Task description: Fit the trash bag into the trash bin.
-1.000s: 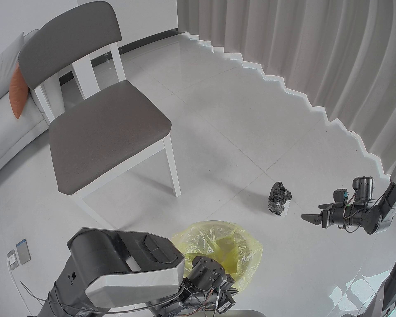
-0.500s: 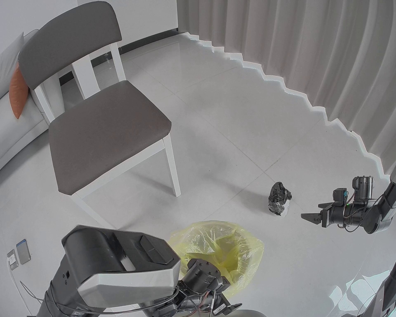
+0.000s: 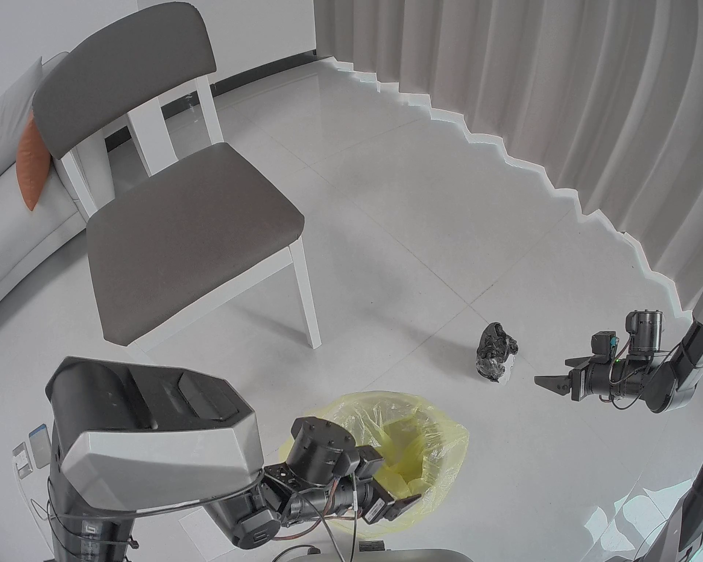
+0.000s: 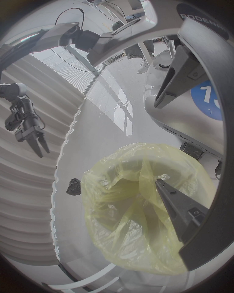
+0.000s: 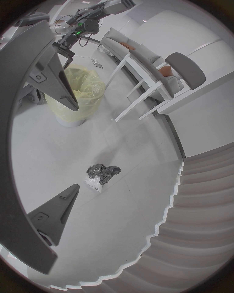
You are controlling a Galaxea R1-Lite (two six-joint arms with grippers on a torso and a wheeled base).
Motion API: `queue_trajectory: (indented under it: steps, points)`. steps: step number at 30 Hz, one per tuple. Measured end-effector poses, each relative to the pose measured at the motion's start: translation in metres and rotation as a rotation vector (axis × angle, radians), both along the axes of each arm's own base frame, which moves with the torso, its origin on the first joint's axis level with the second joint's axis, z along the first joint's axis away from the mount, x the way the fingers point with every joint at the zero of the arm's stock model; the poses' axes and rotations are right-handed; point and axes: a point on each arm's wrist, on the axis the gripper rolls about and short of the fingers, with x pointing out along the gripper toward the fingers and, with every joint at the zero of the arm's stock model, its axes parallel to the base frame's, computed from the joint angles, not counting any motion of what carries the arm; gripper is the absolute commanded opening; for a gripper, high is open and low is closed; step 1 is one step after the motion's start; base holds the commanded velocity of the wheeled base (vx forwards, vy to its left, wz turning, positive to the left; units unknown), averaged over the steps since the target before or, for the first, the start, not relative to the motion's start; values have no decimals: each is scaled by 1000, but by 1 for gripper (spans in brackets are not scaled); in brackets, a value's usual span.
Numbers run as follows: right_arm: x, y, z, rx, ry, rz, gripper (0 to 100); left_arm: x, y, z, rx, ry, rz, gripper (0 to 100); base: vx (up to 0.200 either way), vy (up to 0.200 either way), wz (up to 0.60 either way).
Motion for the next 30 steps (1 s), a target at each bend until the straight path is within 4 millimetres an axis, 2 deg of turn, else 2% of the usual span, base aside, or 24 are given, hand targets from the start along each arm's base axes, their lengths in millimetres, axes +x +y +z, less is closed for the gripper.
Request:
queue_trajectory:
  steps: [6,14,19,30]
  points:
    - [0,0,0,1,-1,-2,100,28,-15,1,-31,-29,30,100,0,0,0]
    - [2,-2,1,8,-7,2,100,43,-28,-22,119,144,29,100,0,0,0]
    - [3,-3,2,12,-12,4,100,40,-24,-26,157,222,4,100,0,0,0]
    - [4,-4,2,12,-15,4,100,6,8,-25,202,370,-58,100,0,0,0]
